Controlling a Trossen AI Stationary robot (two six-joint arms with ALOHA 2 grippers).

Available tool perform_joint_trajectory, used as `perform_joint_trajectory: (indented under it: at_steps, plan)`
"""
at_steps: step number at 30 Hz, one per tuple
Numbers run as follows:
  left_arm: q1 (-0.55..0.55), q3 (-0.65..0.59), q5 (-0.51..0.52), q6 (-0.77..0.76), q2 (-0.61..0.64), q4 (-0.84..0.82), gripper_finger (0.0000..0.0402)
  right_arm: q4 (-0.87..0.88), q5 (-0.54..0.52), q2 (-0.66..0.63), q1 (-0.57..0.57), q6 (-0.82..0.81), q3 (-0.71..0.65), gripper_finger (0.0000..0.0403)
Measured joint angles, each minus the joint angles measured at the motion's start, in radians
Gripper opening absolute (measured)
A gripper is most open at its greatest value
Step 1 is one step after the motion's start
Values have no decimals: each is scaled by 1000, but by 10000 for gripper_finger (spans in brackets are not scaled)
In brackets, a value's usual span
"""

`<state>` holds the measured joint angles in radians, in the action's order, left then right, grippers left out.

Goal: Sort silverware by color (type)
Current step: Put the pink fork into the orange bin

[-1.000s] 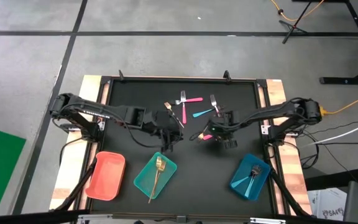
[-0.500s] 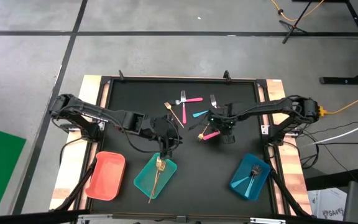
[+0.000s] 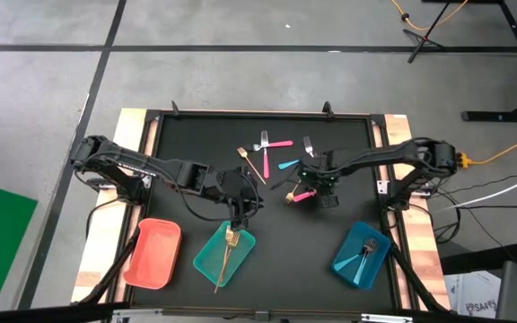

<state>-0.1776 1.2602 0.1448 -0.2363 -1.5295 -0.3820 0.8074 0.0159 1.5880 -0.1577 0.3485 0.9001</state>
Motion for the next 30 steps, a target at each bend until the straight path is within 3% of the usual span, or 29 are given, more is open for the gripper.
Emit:
perform_joint_trajectory:
  at_steps: [23,30]
  plan:
    - [0,0,4,-23,0,0,73,-136,3,10,0,-1,-97,98]
    - [0,0,4,-23,0,0,73,-139,3,11,0,-1,-97,46]
